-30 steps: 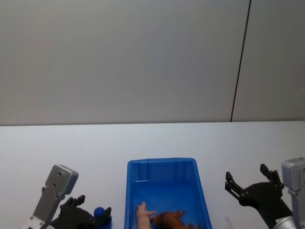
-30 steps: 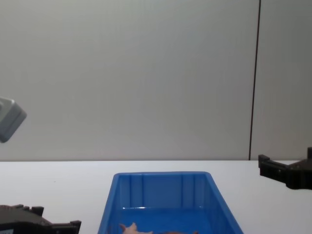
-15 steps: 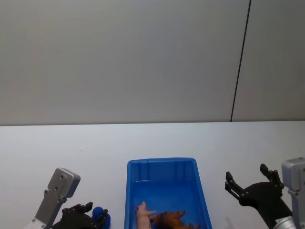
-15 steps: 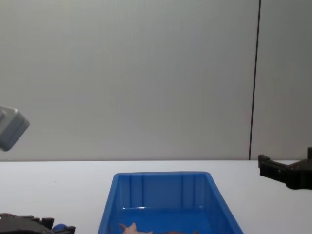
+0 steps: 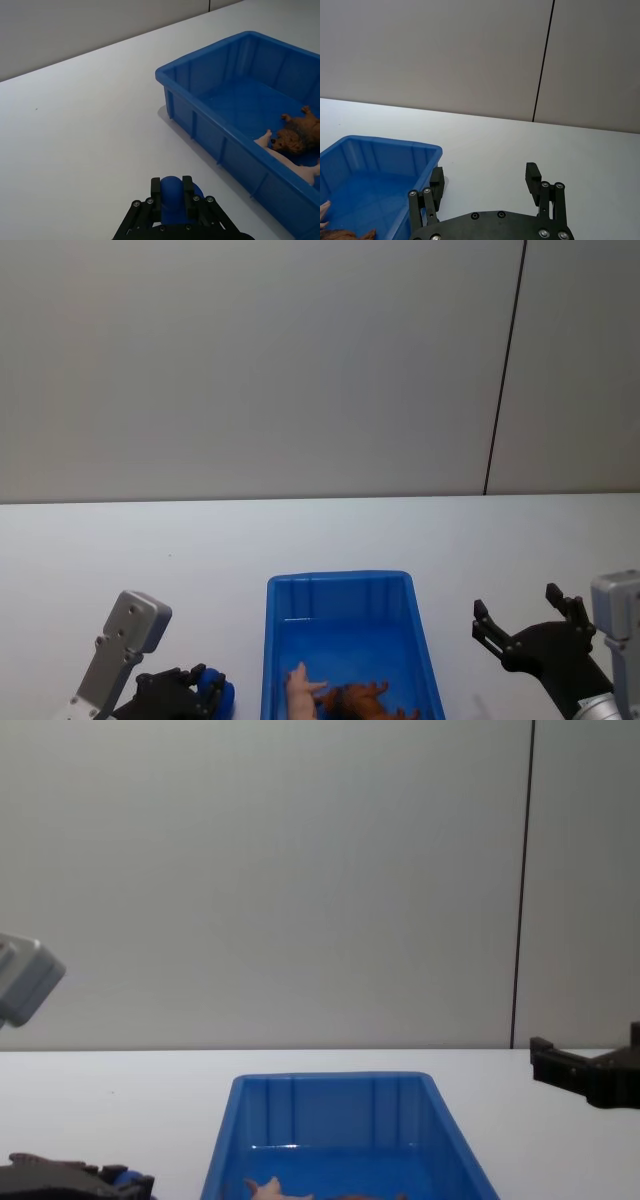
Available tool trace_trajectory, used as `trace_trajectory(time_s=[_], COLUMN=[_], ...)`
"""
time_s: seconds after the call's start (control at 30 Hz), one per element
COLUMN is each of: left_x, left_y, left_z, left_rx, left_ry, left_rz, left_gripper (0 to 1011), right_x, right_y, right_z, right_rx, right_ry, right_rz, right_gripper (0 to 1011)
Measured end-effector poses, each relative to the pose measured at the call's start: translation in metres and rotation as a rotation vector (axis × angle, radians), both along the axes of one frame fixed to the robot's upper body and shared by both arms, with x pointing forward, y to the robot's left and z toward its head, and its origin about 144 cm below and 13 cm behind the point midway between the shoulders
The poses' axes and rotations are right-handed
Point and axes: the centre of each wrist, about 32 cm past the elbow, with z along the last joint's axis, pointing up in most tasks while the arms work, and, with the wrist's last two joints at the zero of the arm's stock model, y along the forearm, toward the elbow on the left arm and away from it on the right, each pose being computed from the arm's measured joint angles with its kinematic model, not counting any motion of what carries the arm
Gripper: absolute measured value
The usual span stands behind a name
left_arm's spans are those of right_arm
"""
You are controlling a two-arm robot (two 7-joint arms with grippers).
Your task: Pick up the two dolls from the table and place them into the box.
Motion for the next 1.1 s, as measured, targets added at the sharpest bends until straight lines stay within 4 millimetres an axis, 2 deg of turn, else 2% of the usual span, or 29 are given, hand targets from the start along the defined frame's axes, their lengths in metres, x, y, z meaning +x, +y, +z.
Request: trace_trajectory(time_s=[0.27,0.77,1.1], left_x=[0.001,0.002,0.005], left_y=[-0.002,-0.009,-0.014], left_z=[0.004,0.035,0.047], left_rx=[-0.013,0.005,-0.032], left_ry=[-0.041,-0.236,-0.36], left_rz=[-0.011,0.003,-0.026], left_gripper=[208,121,72], right_x=[0.0,0.0,0.0], right_y=[0.0,0.0,0.0], right_z=[0.0,0.0,0.0], right_rx=[0.0,0.0,0.0], right_ry=[0.0,0.0,0.0], right_rz=[0.0,0.0,0.0], right_gripper=[1001,1001,1001])
